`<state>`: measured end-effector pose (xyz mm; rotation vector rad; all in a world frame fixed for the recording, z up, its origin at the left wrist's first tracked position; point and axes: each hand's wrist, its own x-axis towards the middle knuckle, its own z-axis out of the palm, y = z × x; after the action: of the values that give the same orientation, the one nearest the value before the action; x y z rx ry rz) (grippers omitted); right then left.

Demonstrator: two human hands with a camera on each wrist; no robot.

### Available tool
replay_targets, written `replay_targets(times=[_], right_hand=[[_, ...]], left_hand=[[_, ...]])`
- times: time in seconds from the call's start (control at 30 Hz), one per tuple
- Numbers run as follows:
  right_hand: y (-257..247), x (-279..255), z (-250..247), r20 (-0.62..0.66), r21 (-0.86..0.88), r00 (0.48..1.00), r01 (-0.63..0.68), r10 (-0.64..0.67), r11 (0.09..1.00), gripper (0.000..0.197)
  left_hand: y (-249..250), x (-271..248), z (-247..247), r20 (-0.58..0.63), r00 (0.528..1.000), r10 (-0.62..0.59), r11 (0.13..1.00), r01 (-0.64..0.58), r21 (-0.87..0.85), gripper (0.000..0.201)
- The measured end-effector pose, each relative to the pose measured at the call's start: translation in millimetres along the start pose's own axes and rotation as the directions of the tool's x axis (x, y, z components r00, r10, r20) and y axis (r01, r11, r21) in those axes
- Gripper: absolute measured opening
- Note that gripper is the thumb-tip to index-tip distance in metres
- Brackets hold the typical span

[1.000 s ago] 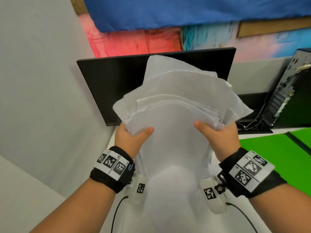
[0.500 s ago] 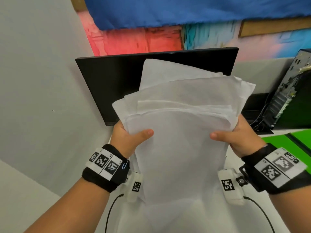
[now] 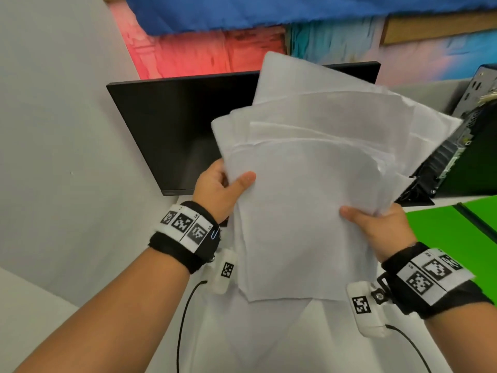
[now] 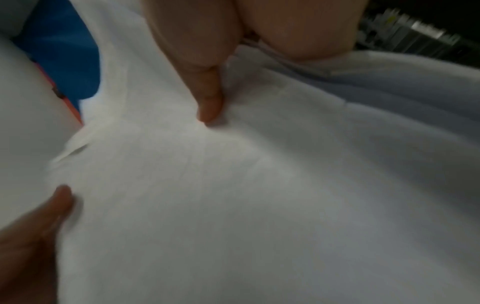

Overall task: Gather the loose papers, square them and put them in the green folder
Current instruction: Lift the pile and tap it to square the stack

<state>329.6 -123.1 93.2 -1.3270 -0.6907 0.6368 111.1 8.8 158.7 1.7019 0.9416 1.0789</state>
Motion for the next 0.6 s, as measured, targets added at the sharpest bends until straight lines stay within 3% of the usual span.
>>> replay_targets(times=[0.1,0.17,0.2,0.27,0.33,0.4,0.47,0.6], right_hand=[[-3,2,-18,-0.161,-0.046,0.986,0.028,-0.035,0.999,0.025],[-8,3,-29,-0.203,-0.090,0.976,0.055,-0.072,0.994,0.028],[-10,4,-34,-0.210,-0.113,0.974,0.067,-0.089,0.991,0.030],[-15,4,-39,-0.212,-0.178,0.972,0.061,-0.099,0.982,0.031],[-16,6,-43,-0.217,-0.219,0.970,0.057,-0.106,0.974,0.031],[-13,8,-43,-0.219,-0.218,0.971,0.046,-0.095,0.975,0.028],[-9,12,-43,-0.221,-0.191,0.972,0.039,-0.082,0.981,0.028],[-4,18,-37,-0.194,-0.165,0.979,0.039,-0.071,0.986,0.024]], left_hand=[[-50,16,-2,-0.005,0.990,-0.143,0.971,0.141,0.194,0.042],[-92,17,-4,0.047,0.949,-0.311,0.867,0.263,0.423,0.048],[-113,16,-5,0.098,0.911,-0.400,0.774,0.278,0.569,0.049],[-145,7,-2,0.182,0.801,-0.570,0.551,0.208,0.808,0.057],[-169,-5,5,0.220,0.704,-0.676,0.389,0.087,0.917,0.071],[-181,-13,13,0.205,0.681,-0.703,0.291,0.012,0.957,0.076],[-184,-14,16,0.164,0.685,-0.710,0.248,0.025,0.969,0.073],[-180,-6,11,0.144,0.646,-0.749,0.265,0.095,0.959,0.071]])
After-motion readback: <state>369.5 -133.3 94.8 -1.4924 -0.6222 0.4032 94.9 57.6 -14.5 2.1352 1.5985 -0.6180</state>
